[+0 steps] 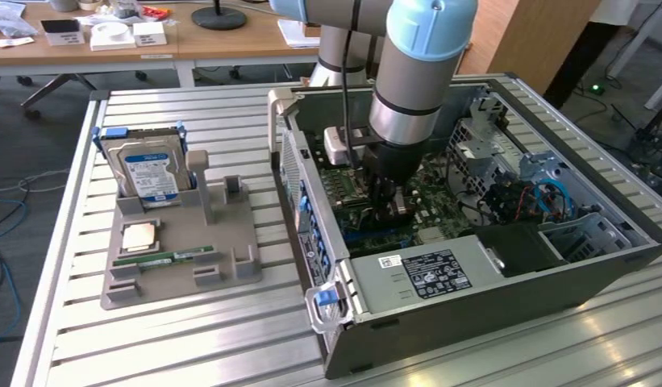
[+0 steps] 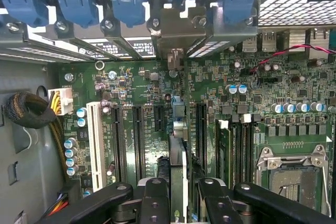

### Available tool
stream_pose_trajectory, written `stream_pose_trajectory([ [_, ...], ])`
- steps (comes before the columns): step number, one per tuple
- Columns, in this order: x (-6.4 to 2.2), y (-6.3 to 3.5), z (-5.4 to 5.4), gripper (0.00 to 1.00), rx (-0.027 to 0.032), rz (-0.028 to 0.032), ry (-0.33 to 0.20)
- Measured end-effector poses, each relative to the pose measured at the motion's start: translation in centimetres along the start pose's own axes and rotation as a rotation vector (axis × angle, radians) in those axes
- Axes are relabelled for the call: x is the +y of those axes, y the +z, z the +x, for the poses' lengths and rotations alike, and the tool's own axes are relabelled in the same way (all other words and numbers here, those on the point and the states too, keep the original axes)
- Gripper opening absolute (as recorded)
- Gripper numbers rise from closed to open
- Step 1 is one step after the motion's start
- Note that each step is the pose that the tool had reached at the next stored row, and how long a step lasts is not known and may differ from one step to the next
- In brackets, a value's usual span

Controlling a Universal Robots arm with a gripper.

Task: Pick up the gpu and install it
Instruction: 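Insert the gpu into the slot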

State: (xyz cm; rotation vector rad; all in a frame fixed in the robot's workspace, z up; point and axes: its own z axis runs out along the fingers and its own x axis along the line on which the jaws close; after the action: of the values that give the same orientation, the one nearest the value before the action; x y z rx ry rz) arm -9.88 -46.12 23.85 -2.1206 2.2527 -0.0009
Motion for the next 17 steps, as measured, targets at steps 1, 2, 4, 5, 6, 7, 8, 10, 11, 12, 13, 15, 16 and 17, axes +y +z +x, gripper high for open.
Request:
stream_pose_trajectory([
  [1,0.00,0.00,0.00,0.26,0.0000,0.0000,0.000],
  [2,0.00,0.00,0.00,0.26,0.0000,0.0000,0.000],
  [4,0.00,0.00,0.00,0.26,0.0000,0.0001,0.000],
  [5,0.00,0.00,0.00,0.26,0.0000,0.0000,0.000],
  [6,0.00,0.00,0.00,0.26,0.0000,0.0000,0.000],
  [7,0.01,0.01,0.00,0.26,-0.0001,0.0001,0.000],
  [8,0.01,0.01,0.00,0.26,0.0000,0.0001,0.000],
  [10,0.03,0.02,0.01,0.26,0.0001,0.0001,0.000],
  [11,0.03,0.04,0.01,0.26,0.0002,0.0000,0.000],
  [12,0.03,0.06,0.01,0.26,0.0003,0.0000,0.000],
  [13,0.03,0.08,0.01,0.26,0.0002,0.0001,0.000],
  [15,0.03,0.10,0.01,0.26,0.0000,0.0001,0.000],
  [16,0.03,0.11,0.01,0.26,0.0000,0.0001,0.000],
  [17,0.04,0.11,0.01,0.26,-0.0001,0.0001,0.000],
])
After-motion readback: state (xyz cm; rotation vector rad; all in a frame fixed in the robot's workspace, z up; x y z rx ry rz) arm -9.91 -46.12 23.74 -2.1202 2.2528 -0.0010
